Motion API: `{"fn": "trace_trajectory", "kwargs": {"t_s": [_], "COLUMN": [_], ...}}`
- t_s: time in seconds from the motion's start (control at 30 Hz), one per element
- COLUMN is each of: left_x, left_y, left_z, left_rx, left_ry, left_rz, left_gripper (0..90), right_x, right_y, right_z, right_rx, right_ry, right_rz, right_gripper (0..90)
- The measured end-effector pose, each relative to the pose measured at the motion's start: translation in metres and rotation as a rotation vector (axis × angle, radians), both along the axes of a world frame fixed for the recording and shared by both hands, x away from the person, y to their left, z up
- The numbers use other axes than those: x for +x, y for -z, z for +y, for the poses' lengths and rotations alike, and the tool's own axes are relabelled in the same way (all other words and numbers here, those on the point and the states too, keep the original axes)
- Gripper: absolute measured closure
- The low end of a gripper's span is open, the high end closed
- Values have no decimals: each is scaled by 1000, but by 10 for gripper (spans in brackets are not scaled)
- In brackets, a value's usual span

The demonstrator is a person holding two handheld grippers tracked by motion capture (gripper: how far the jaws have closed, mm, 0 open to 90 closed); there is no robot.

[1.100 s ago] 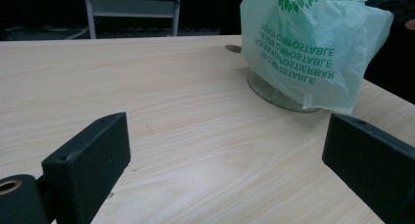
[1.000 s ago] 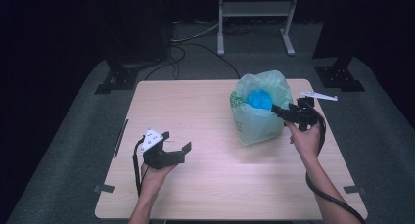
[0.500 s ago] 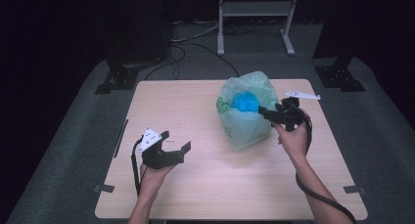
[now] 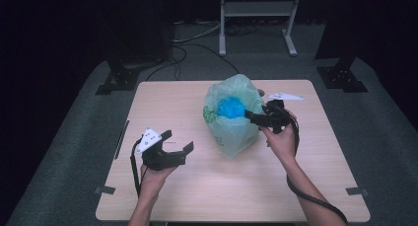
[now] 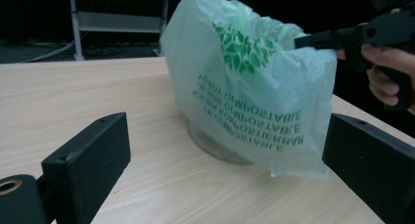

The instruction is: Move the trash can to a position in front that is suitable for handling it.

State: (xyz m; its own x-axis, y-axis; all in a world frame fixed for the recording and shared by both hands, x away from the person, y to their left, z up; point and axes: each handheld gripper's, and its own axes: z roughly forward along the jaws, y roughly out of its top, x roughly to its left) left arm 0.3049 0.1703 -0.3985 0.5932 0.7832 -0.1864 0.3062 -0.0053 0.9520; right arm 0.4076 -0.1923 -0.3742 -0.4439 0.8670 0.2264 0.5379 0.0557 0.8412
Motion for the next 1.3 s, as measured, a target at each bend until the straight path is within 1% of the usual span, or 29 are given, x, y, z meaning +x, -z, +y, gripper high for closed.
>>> {"fn": "trace_trajectory", "kwargs": {"t_s": [0.07, 0.13, 0.2, 0.57, 0.7, 0.8, 0.9, 1.03, 1.17, 1.3], "left_x": [-1, -2, -2, -4, -4, -5, -5, -4, -4, -1], "left_y": [-2, -3, -4, -11, -14, -17, -19, -20, -22, -22], "left_z": [0, 1, 1, 6, 7, 8, 9, 11, 12, 14], "left_rx": [-2, -2, -7, -18, -29, -36, -34, -45, -53, -52], "left_ry": [0, -2, -5, -16, -15, -18, -26, -32, -42, -49], "left_rz": [-6, -8, -9, -25, -27, -37, -40, -24, -22, -18], "left_gripper": [26, 26, 26, 26, 26, 26, 26, 27, 30, 34], "right_x": [-1, -2, -2, -10, -13, -15, -18, -23, -27, -31], "right_y": [2, 3, 3, 4, 5, 5, 5, 4, 4, 4], "right_z": [7, 13, 18, 44, 52, 58, 63, 69, 74, 77], "right_rx": [-20, -5, -8, 12, 11, 11, 6, -5, -10, -15], "right_ry": [-18, -34, -49, -126, -152, -169, -190, -219, -246, -278], "right_rz": [-2, 0, -7, -10, -18, -23, -27, -36, -39, -44], "right_gripper": [306, 310, 314, 312, 311, 311, 312, 311, 312, 312]}}
